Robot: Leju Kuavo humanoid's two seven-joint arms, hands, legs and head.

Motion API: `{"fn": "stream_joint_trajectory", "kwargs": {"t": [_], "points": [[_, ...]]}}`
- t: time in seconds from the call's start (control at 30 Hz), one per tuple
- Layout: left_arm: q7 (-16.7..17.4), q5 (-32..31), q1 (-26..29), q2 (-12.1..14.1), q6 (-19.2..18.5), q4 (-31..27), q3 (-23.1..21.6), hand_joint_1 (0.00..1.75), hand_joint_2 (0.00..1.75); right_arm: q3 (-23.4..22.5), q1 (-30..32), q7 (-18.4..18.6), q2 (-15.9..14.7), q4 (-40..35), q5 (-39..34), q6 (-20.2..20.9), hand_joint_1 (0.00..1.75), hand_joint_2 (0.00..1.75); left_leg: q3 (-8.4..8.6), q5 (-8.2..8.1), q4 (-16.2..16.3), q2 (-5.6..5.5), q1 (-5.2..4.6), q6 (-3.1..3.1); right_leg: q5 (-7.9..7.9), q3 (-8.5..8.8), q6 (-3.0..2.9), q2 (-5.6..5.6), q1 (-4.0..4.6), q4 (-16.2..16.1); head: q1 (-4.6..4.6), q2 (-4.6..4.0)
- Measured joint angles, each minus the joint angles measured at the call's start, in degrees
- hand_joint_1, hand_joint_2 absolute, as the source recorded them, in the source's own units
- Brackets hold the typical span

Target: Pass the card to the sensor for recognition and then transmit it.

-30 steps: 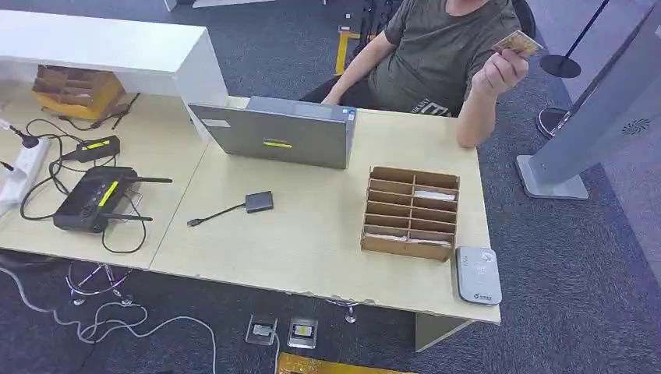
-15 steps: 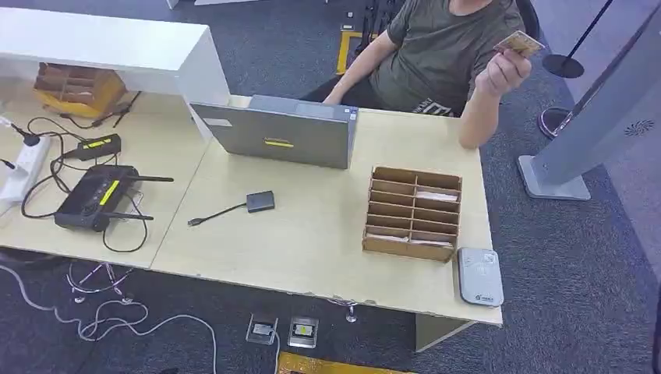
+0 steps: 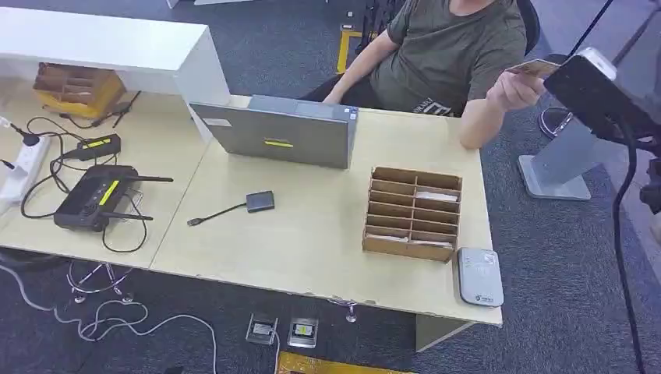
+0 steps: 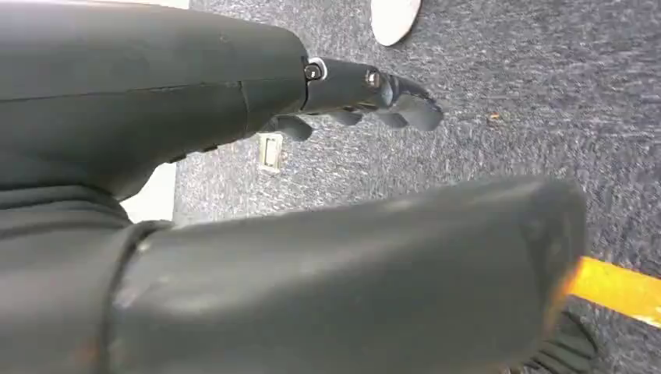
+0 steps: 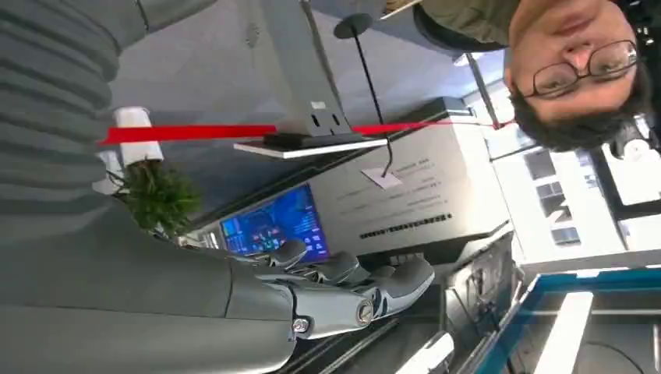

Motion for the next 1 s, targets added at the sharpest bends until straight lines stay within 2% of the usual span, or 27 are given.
{"fn": "stream_joint_trajectory", "kwargs": {"t": [0.1,0.27,0.53,0.83,1.0], "points": [[-0.15,0.63,0.07,-0.04,0.00,0.00,0.00,0.00,0.00,2.33,-1.49,-1.20,3.12,8.08,-0.46,-1.05,0.00,1.75,0.07,0.01,0.03,0.04,0.04,0.00,0.00,0.02,0.00,0.03,0.05,-0.01,0.02,0.00],[-0.18,0.02,0.62,-0.13,-0.02,0.00,-0.02,0.00,0.00,4.35,-2.22,-1.77,4.65,13.07,-2.06,-1.44,0.00,1.75,0.04,0.03,0.05,-0.13,0.03,-0.02,0.00,0.00,0.00,-0.09,0.04,-0.02,-0.02,0.00],[-0.11,-0.61,0.63,-0.13,0.15,0.00,-0.02,0.00,0.00,6.27,-2.01,-0.20,4.30,15.16,-5.05,-0.31,0.00,1.75,0.04,0.02,0.04,0.02,0.03,-0.02,0.00,-0.05,0.00,0.05,0.04,-0.03,0.00,0.00],[0.06,-0.61,0.69,-0.17,0.35,0.00,-0.02,0.00,0.00,6.68,-1.93,0.11,4.02,15.29,-5.25,-0.20,0.00,1.75,0.05,0.02,0.04,0.02,0.03,-0.02,0.00,-0.05,0.00,0.06,0.04,-0.03,-0.02,0.00],[0.22,-0.53,0.86,-0.20,0.70,0.00,-0.04,0.00,0.00,8.76,-1.81,0.72,2.91,15.84,-5.51,0.18,0.00,1.75,0.09,0.02,0.05,0.03,0.03,-0.02,0.01,-0.04,0.00,0.09,0.04,-0.02,0.02,0.00]]}}
